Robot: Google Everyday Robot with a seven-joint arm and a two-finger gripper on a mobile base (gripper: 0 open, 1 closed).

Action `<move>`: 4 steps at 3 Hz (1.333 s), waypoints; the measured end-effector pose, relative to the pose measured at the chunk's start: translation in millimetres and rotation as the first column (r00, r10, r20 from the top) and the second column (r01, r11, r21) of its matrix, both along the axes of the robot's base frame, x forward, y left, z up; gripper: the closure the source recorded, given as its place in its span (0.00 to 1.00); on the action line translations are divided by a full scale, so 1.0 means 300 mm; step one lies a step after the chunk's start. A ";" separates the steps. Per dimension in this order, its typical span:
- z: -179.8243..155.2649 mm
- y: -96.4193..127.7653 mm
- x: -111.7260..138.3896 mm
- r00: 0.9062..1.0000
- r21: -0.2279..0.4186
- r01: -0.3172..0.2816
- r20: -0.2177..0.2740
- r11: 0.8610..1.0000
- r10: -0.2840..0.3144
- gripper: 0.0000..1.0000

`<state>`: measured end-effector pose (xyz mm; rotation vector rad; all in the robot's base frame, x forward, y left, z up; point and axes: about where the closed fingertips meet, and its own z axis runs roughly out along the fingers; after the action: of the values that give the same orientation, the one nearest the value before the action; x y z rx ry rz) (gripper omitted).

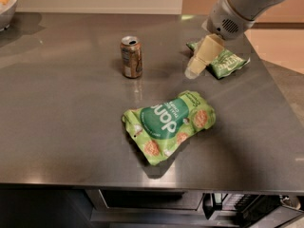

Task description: Move orange can near green jalapeno chip bag

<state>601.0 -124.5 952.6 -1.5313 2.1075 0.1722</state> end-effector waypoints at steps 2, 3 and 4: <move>-0.044 0.178 0.211 1.000 0.102 0.022 0.009 0.995 -0.023 0.00; -0.064 0.262 0.280 0.999 0.131 0.036 0.011 0.991 -0.038 0.00; -0.091 0.336 0.335 0.999 0.156 0.050 -0.010 0.987 -0.049 0.00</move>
Offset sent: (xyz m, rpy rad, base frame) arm 0.0981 0.0833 -0.0176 0.1552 -0.0137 -0.0390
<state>701.4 -23.8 925.3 -1.3882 2.0820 0.3170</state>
